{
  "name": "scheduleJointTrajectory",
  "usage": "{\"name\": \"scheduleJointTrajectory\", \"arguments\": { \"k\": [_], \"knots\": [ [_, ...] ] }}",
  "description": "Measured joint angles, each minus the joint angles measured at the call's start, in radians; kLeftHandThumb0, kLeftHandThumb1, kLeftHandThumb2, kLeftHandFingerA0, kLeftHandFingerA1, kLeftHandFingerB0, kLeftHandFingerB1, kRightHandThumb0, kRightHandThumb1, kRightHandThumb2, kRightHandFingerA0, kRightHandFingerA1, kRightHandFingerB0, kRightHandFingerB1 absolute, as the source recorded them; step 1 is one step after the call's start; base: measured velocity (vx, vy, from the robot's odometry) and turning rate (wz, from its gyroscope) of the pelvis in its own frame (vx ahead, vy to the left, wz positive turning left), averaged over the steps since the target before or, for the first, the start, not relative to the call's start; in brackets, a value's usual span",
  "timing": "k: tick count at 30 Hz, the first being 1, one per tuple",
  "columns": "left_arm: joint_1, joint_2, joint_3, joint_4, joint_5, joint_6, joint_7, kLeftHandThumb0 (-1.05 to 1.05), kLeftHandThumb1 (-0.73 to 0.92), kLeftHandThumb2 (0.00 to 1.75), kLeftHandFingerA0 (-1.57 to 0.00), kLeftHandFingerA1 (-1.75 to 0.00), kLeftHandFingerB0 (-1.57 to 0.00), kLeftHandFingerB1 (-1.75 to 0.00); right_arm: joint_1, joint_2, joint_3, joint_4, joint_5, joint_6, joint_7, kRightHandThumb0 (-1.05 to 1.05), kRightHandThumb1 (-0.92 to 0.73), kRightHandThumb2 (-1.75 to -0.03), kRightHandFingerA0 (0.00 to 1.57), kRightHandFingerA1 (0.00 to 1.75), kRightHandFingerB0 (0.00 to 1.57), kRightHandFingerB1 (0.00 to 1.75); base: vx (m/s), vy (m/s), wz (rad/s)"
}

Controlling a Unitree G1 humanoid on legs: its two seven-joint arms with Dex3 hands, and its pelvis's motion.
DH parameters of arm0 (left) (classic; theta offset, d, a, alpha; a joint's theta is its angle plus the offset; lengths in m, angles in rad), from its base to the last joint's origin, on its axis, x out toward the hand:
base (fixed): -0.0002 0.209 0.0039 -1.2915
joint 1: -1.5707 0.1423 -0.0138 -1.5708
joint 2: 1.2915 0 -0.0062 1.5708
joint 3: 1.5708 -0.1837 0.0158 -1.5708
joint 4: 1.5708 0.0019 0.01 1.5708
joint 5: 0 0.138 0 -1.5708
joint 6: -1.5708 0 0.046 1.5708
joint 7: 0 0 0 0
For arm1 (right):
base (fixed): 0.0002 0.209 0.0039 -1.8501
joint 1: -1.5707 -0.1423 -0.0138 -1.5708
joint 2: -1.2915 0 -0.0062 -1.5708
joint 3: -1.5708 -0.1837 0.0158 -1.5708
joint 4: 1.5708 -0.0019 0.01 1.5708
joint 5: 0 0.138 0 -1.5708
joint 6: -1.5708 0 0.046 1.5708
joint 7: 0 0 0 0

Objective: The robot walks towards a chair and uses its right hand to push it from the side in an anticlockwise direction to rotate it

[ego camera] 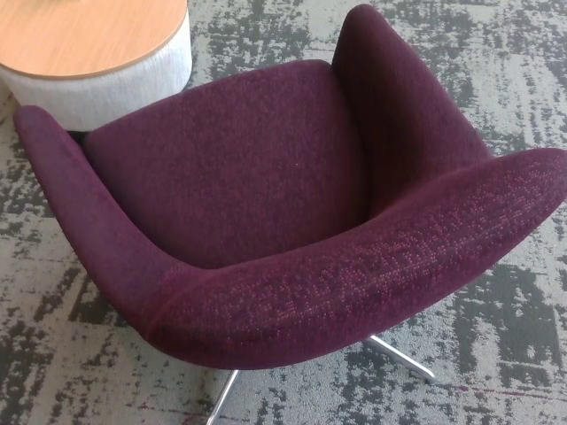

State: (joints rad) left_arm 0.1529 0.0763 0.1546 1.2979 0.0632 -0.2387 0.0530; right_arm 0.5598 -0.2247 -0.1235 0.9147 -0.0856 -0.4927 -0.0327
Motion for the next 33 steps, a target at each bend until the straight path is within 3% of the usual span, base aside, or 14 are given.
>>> {"name": "scheduleJointTrajectory", "arguments": {
  "k": [7, 11, 12, 13, 15, 16, 17, 20, 23, 24, 25, 26, 27, 33],
  "knots": [
    [-0.015, -0.002, 0.011, 0.006, -0.003, 0.001, -0.001, -1.05, 0.29, 1.35, -0.06, -1.06, -0.28, -1.15, -0.066, 0.011, -0.117, -0.274, 0.051, -0.010, -0.022, -1.00, -0.60, -0.96, 0.05, 0.48, 0.00, 0.10, 0.00, 0.000, 0.00],
    [-0.033, -0.004, 0.011, 0.008, -0.002, 0.001, 0.000, -1.04, 0.22, 1.33, -0.10, -1.14, -0.19, -1.15, -0.134, -0.023, -0.134, -0.452, 0.045, 0.000, -0.030, -0.98, -0.58, -0.94, 0.06, 0.58, 0.00, 0.21, 0.00, 0.000, 0.00],
    [-0.037, -0.004, 0.011, 0.008, -0.003, 0.001, 0.000, -1.05, 0.22, 1.34, -0.20, -1.21, -0.17, -1.15, -0.145, -0.028, -0.136, -0.482, 0.043, 0.002, -0.032, -0.89, -0.67, -0.61, 0.01, 0.62, 0.00, 0.22, 0.00, 0.000, 0.00],
    [-0.040, -0.004, 0.015, 0.008, -0.004, 0.001, -0.001, -1.00, 0.26, 1.33, -0.06, -1.05, -0.18, -1.09, -0.165, -0.034, -0.138, -0.526, 0.040, 0.005, -0.032, -0.88, -0.53, -0.95, 0.02, 0.29, 0.00, 0.23, 0.00, 0.000, 0.00],
    [-0.044, -0.006, 0.020, 0.007, -0.005, 0.001, -0.002, -1.04, 0.21, 1.33, -0.03, -1.06, -0.08, -1.05, -0.197, -0.044, -0.138, -0.610, 0.034, 0.012, -0.032, -0.88, -0.54, -0.96, 0.01, 0.20, 0.00, 0.21, 0.00, 0.000, 0.00],
    [-0.047, -0.007, 0.024, 0.007, -0.006, 0.001, -0.003, -1.05, 0.12, 1.36, -0.14, -1.47, -0.10, -1.40, -0.216, -0.048, -0.137, -0.661, 0.030, 0.017, -0.031, -0.86, -0.52, -0.95, 0.00, 0.16, 0.00, 0.23, 0.00, 0.000, 0.00],
    [-0.050, -0.008, 0.028, 0.006, -0.007, 0.001, -0.005, -1.03, 0.32, 1.40, -0.02, -1.07, -0.23, -1.16, -0.232, -0.052, -0.136, -0.707, 0.024, 0.022, -0.030, -0.95, -0.58, -0.96, 0.00, 0.14, 0.00, 0.12, 0.00, 0.000, 0.00],
    [-0.057, -0.009, 0.036, 0.006, -0.009, 0.001, -0.007, -1.05, 0.26, 1.36, -0.25, -1.22, -0.21, -1.14, -0.277, -0.058, -0.119, -0.829, 0.004, 0.039, -0.026, -1.00, -0.62, -0.99, 0.00, 0.12, 0.00, 0.13, 0.00, 0.000, 0.00],
    [-0.062, -0.009, 0.040, 0.006, -0.009, 0.001, -0.007, -0.98, 0.23, 1.30, -0.16, -1.07, -0.19, -1.05, -0.334, -0.059, -0.075, -0.961, -0.032, 0.064, -0.011, -0.97, -0.56, -0.88, 0.00, 0.12, 0.00, 0.17, 0.00, 0.000, 0.00],
    [-0.063, -0.009, 0.041, 0.006, -0.009, 0.001, -0.007, -1.00, 0.26, 1.33, -0.18, -1.11, -0.26, -1.12, -0.349, -0.059, -0.060, -0.989, -0.042, 0.071, -0.007, -0.94, -0.57, -1.01, 0.00, 0.18, 0.11, 0.22, 0.00, 0.000, 0.00],
    [-0.065, -0.009, 0.042, 0.006, -0.009, 0.001, -0.007, -1.05, 0.16, 1.31, -0.04, -1.52, -0.10, -1.54, -0.373, -0.058, -0.033, -1.029, -0.059, 0.082, 0.002, -0.99, -0.70, -0.65, 0.00, 0.30, 0.00, 0.25, 0.00, 0.000, 0.00],
    [-0.067, -0.009, 0.043, 0.006, -0.009, 0.001, -0.007, -1.05, 0.16, 1.31, -0.04, -1.52, -0.10, -1.54, -0.392, -0.057, -0.008, -1.057, -0.073, 0.090, 0.009, -0.99, -0.70, -0.65, 0.00, 0.30, 0.00, 0.25, 0.00, 0.000, 0.00],
    [-0.069, -0.009, 0.044, 0.006, -0.009, 0.001, -0.007, -1.03, 0.18, 1.31, -0.35, -1.26, -0.15, -1.09, -0.415, -0.055, 0.020, -1.085, -0.088, 0.099, 0.016, -1.00, -0.73, -0.66, 0.00, 0.23, 0.00, 0.22, 0.00, 0.000, 0.00],
    [-0.077, -0.012, 0.056, 0.006, -0.009, 0.001, -0.009, -1.05, 0.26, 1.37, -0.18, -1.19, -0.26, -1.21, -0.546, -0.016, 0.210, -1.157, -0.197, 0.146, 0.059, -0.96, -0.59, -1.01, 0.04, 0.22, 0.06, 0.27, 0.00, 0.000, 0.00]
  ]
}}
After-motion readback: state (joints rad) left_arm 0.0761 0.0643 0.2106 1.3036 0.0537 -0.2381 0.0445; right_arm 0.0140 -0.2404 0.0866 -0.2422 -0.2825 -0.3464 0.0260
